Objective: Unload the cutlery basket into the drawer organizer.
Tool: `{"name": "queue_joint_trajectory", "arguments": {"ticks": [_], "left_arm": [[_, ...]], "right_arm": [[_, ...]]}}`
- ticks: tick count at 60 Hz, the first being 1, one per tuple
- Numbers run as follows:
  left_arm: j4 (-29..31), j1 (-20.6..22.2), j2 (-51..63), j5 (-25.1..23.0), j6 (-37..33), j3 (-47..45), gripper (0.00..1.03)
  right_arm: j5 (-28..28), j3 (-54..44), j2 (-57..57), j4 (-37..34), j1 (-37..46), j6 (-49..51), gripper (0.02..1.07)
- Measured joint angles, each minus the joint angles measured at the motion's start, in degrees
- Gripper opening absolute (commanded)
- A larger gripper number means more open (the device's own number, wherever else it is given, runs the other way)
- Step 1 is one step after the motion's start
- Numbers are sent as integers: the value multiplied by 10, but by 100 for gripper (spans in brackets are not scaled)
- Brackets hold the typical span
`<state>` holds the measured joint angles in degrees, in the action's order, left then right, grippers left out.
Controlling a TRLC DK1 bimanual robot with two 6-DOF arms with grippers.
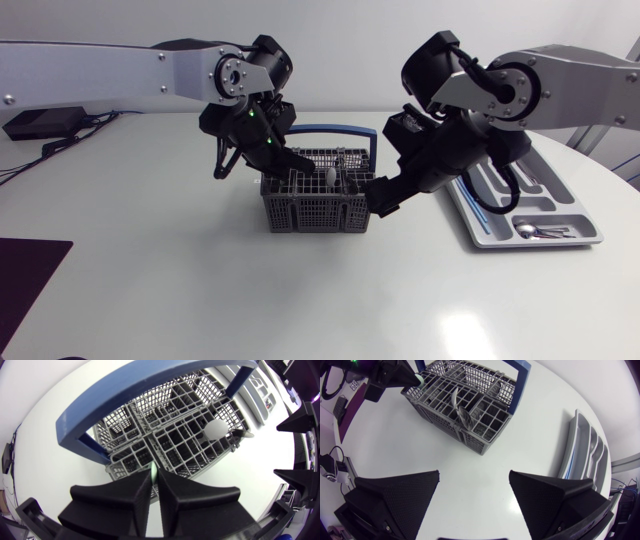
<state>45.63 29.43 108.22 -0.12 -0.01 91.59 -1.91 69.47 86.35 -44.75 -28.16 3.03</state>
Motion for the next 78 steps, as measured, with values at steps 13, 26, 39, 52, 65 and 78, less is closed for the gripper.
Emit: {"name": "queue_joint_trajectory", "arguments": {"ticks": [13,26,39,52,65,78], "left_arm": [[-13,0,-16,-14,0,-16,7],[-16,0,-31,-16,0,-17,7],[-16,0,-55,-31,2,-20,7],[-16,0,-73,-40,3,-28,7],[-17,3,-94,-44,4,-34,7],[-18,11,-119,-47,4,-46,7]], "right_arm": [[0,-2,0,0,0,0,102],[0,-2,0,0,-3,0,102],[0,-7,0,0,-4,0,102],[0,-7,-2,0,-8,0,102],[0,-11,-13,-1,-13,0,102],[0,-14,-26,-1,-14,0,102]]}}
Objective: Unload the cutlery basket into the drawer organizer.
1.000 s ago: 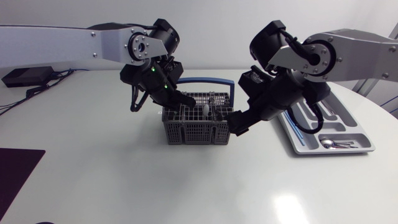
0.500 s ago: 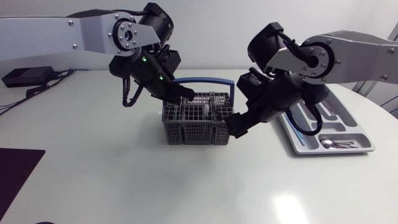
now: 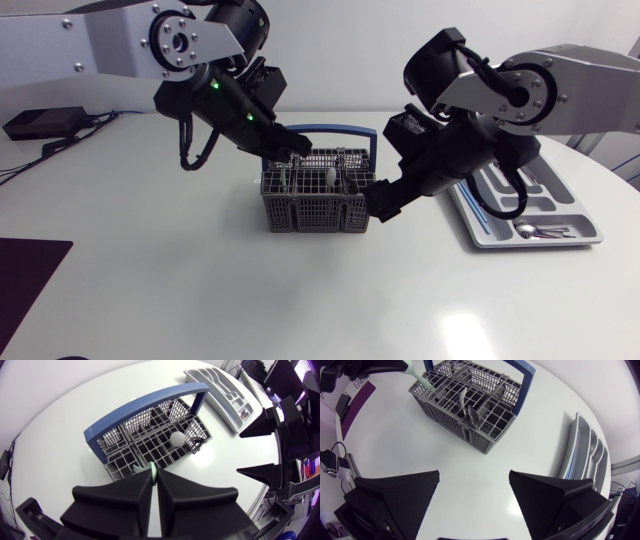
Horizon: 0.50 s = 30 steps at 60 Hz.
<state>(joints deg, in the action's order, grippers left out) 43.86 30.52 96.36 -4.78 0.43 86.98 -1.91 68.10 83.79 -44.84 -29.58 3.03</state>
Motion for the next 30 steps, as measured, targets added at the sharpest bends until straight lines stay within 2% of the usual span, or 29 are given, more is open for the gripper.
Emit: {"name": "queue_joint_trajectory", "arguments": {"ticks": [15,30], "left_arm": [[-1,7,-40,-4,7,-18,7],[-1,31,-100,-4,10,-40,7]], "right_arm": [[0,-22,-26,3,-6,0,102],[-15,-62,-86,44,-12,17,102]]}}
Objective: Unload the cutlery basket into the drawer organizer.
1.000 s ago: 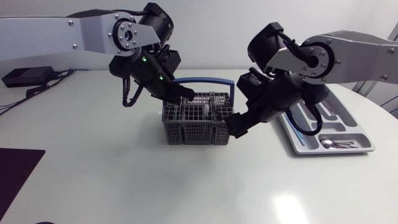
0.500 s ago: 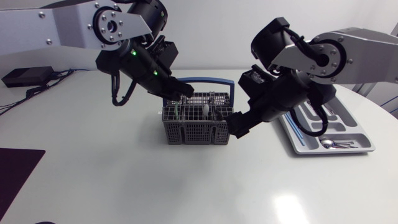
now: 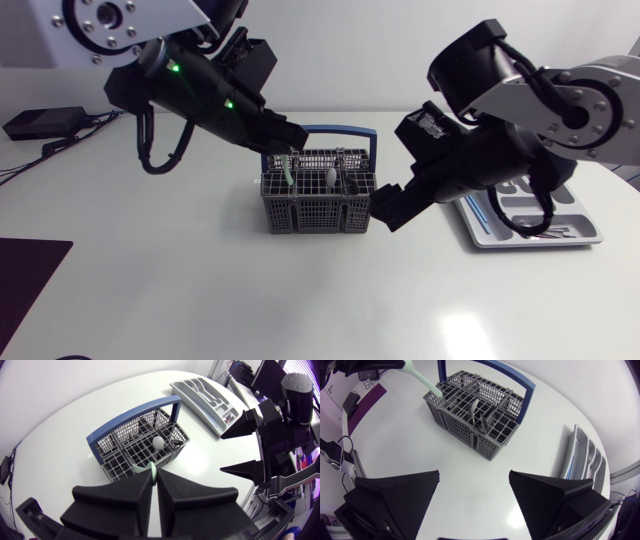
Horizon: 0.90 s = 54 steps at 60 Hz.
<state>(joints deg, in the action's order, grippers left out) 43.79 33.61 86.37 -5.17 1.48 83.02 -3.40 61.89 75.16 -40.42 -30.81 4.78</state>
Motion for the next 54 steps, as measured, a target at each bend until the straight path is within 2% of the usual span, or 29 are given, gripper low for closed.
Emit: {"name": "queue_joint_trajectory", "arguments": {"ticks": [14,34,54], "left_arm": [[-9,31,-57,-2,0,-37,7],[-28,48,-110,-64,-1,-75,7],[-45,85,-136,-127,-19,-119,7]], "right_arm": [[-29,-33,-58,37,0,38,102],[-59,-50,-104,42,0,116,102],[-177,-82,-150,47,2,201,102]]}}
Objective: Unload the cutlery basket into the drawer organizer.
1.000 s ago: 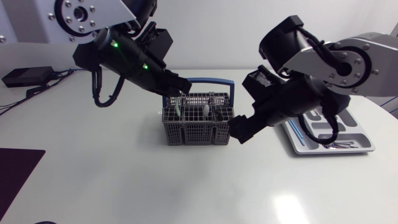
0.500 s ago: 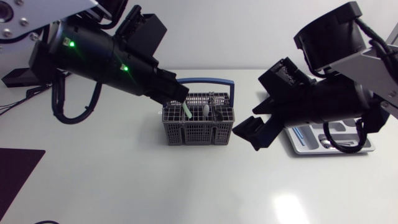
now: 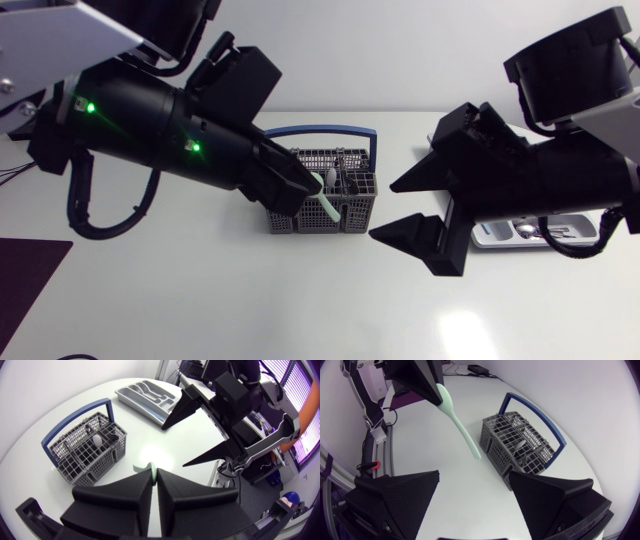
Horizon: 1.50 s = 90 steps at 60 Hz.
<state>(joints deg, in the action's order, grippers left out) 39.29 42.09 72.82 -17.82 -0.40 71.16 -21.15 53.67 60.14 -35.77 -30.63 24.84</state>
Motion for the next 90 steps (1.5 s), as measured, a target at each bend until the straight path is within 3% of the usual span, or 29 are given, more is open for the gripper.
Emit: {"name": "queue_joint_trajectory", "arguments": {"ticks": [22,36,46,84,90], "left_arm": [[-12,40,-5,-32,-27,-29,7],[-17,41,-5,-47,-31,-30,7],[-19,41,-5,-59,-40,-30,7],[-19,42,-5,-69,-42,-30,7],[-19,42,-5,-69,-42,-30,7]], "right_arm": [[-92,-17,-9,0,-7,57,101],[-106,-32,8,14,-28,79,93],[-108,-40,24,26,-31,85,92],[-108,-40,32,68,-40,85,29],[-108,-40,32,73,-42,85,28]]}}
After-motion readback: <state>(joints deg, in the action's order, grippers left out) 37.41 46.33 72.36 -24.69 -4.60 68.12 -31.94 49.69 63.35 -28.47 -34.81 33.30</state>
